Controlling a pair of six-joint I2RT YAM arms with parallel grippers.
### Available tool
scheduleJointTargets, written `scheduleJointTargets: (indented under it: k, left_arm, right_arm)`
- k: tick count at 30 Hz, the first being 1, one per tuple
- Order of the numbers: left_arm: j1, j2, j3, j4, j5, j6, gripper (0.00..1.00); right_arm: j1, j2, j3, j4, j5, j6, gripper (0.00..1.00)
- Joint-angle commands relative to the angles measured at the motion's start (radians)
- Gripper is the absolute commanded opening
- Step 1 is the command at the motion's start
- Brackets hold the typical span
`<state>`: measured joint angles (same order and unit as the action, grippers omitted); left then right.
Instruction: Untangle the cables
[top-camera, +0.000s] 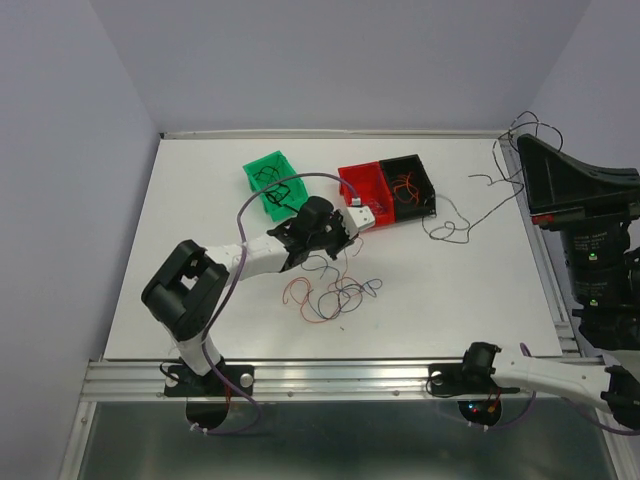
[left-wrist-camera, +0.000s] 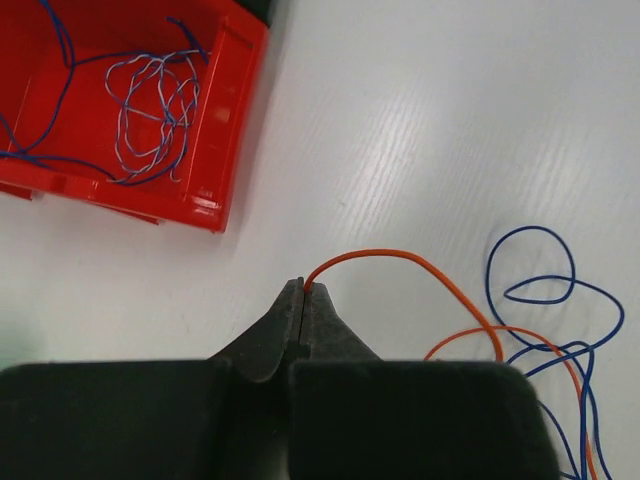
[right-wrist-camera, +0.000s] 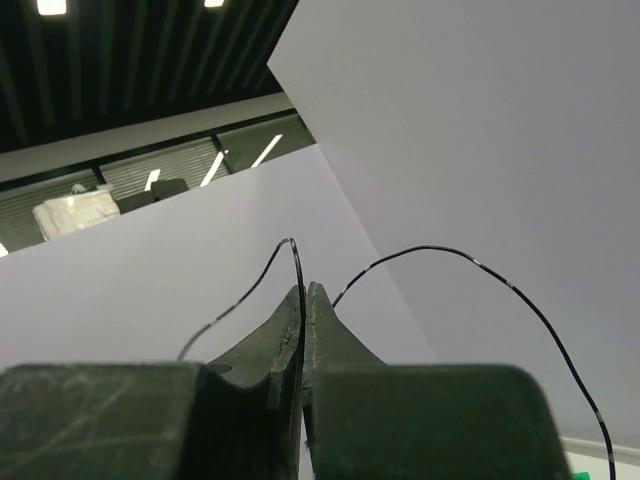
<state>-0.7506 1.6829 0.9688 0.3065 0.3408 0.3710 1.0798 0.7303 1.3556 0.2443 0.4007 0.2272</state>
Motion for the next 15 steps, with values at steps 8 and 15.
scheduleJointTargets:
  k: [8, 15]
  left_arm:
    - [0.031, -0.15, -0.036, 0.035, 0.012, 0.069, 0.56]
    - [0.197, -0.334, -0.102, 0.081, 0.13, -0.036, 0.99]
  right_arm:
    - [0.002, 0.135, 0.099, -0.122, 0.024, 0.001, 0.01]
    - [0.0, 0.262, 0.143, -0.12, 0.082, -0.067, 0.0]
